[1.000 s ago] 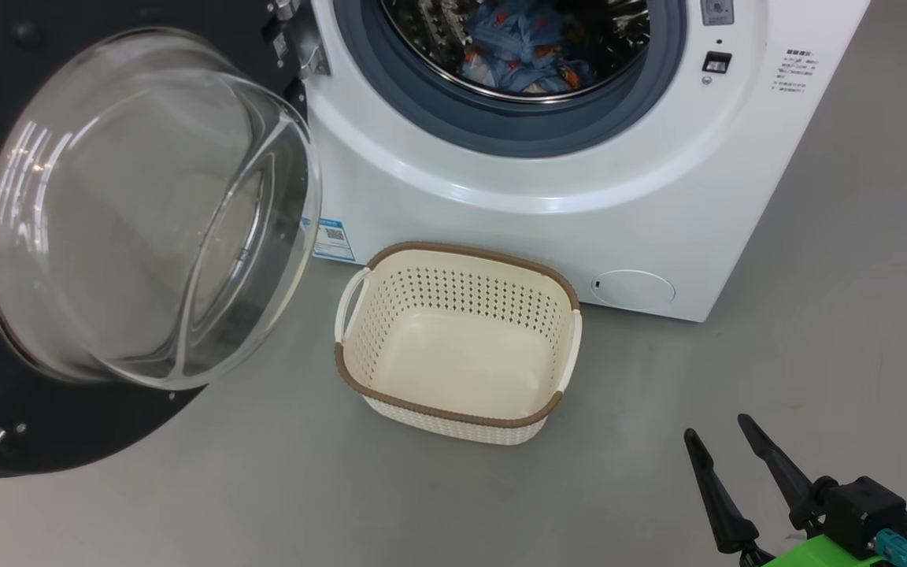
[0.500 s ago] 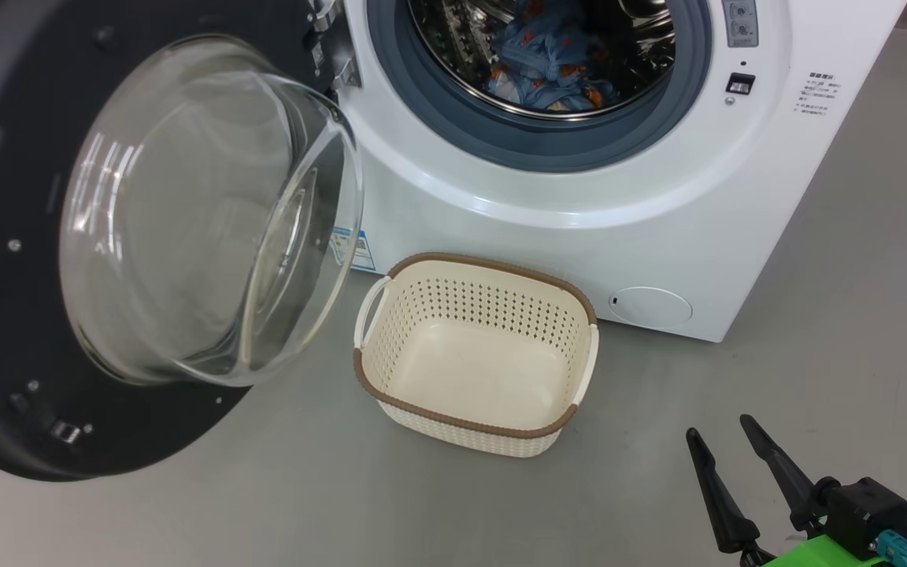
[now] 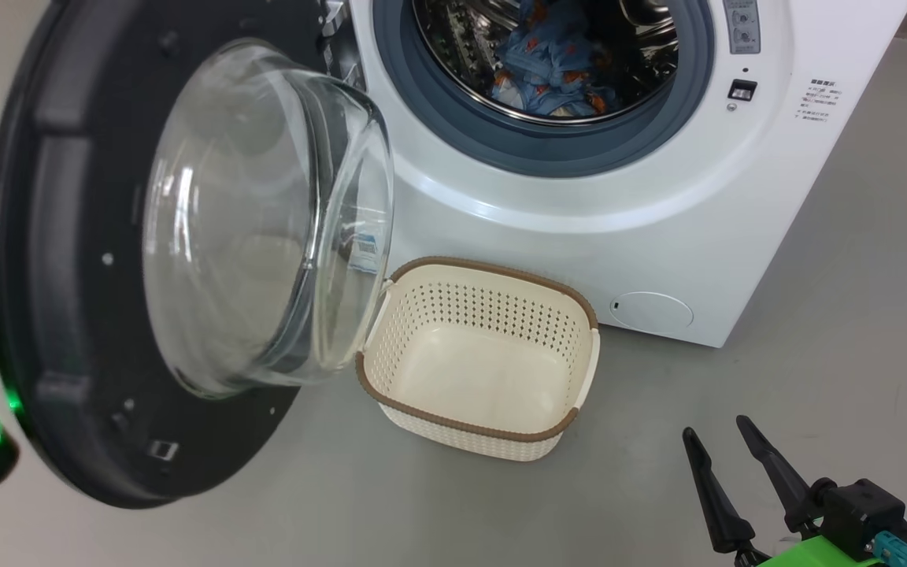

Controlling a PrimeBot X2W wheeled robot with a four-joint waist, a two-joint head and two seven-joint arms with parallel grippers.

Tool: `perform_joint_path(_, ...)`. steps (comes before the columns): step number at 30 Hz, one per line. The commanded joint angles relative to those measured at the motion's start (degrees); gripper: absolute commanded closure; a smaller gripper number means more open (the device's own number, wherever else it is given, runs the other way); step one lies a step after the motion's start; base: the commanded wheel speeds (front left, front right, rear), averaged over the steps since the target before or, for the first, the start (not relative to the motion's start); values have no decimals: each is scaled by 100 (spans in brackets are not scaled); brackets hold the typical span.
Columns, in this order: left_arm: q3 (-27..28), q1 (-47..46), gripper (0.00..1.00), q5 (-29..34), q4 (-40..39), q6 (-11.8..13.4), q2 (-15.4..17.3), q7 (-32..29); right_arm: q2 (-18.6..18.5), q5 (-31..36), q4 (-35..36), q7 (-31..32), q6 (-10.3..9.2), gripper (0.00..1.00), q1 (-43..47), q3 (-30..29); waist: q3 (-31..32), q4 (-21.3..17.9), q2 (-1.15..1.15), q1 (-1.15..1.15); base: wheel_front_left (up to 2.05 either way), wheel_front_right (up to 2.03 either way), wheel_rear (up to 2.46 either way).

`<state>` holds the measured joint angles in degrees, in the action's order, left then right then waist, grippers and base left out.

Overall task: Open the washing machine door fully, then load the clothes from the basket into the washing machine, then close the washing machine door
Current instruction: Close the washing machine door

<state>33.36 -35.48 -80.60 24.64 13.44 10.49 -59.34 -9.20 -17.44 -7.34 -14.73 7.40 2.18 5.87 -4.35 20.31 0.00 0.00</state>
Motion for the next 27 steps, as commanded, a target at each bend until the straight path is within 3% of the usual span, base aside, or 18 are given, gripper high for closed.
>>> perform_joint_path(1,-36,83,100,-67,-316,61,97,-172,-19,-24,126,-27,9,0,-59,102,-4,-19,0,0,0,0,0)
perform_joint_path(5,-190,201,100,-121,-823,188,-178,-332,34,-22,139,-27,9,0,-72,86,-38,-78,0,0,0,0,0)
perform_joint_path(10,-425,218,100,-158,-1384,150,-605,-96,92,-42,128,-27,9,0,-138,129,-99,-254,0,0,0,0,0)
perform_joint_path(18,-1094,120,100,-334,-1526,71,-755,508,154,-65,101,-27,9,0,-246,151,-121,-648,0,0,0,0,0)
perform_joint_path(27,-1951,-70,100,-982,-1362,-439,-760,1605,251,-90,62,-27,9,0,-319,166,-146,-1210,0,0,0,0,0)
